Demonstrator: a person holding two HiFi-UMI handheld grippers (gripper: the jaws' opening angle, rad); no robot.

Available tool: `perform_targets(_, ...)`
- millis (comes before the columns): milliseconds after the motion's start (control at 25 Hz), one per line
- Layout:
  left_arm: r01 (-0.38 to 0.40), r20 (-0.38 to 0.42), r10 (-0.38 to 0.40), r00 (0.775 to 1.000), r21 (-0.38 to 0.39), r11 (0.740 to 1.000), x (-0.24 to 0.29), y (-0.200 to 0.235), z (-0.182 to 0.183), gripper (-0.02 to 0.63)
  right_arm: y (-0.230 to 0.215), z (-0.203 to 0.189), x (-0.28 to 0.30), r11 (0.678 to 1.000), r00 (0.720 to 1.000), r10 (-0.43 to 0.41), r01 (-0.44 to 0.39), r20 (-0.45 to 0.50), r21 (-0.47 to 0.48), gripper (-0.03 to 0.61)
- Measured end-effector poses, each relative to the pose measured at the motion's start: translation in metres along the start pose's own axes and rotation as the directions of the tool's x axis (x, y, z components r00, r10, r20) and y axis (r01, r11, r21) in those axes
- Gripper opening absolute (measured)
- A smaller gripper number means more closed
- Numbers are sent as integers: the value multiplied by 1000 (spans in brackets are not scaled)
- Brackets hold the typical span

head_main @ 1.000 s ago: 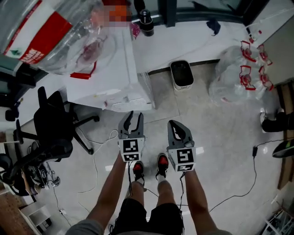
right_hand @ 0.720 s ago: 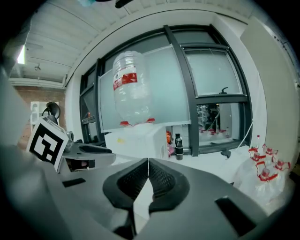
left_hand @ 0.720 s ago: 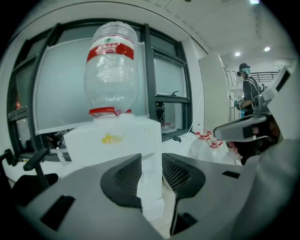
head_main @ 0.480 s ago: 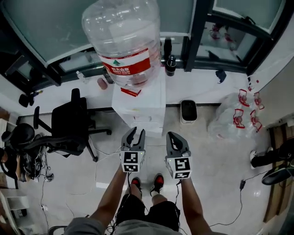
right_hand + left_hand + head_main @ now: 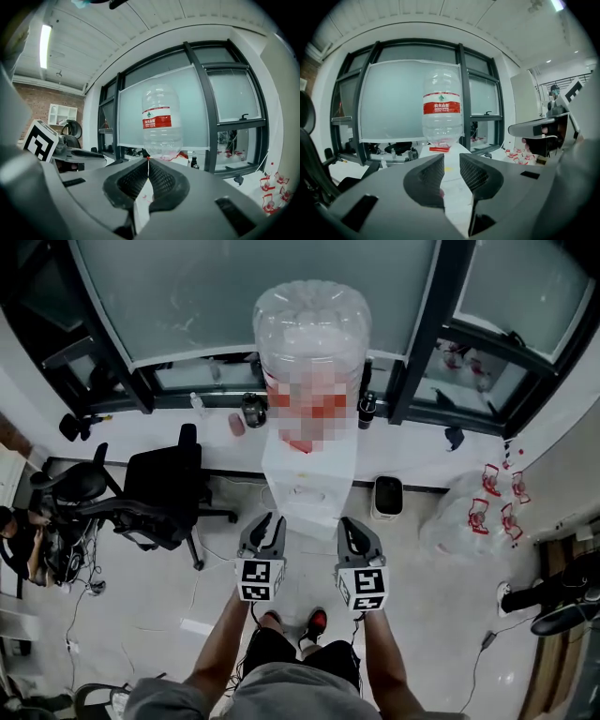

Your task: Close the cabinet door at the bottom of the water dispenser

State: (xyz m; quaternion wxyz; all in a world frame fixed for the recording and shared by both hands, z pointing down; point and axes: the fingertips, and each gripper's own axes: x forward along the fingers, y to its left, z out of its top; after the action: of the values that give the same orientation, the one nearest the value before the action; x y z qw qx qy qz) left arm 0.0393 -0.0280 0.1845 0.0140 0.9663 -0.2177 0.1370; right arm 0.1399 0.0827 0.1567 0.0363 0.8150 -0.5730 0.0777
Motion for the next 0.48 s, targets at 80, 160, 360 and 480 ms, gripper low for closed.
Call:
perform_targets(80,-2,13,2,1000,5,1000,-13,3,8,115,5,7,-5,1000,1000,-2,2,7,-1,20)
perform_targets(160,-13,29,12,1000,6,1000,-23,8,16,102,9,13,-10,1000,1000,-5,5,15,3,20)
perform_targets(360,-24,41,24,999,11,1000,-43,16,28,60,21,22,-18,1000,1000,0,0,25,-3,20)
perform_targets(480,-15,43,14,999,7,1000,-53,10,30,54,26,24,-21,1000,1000,5,-5,22,-20,20)
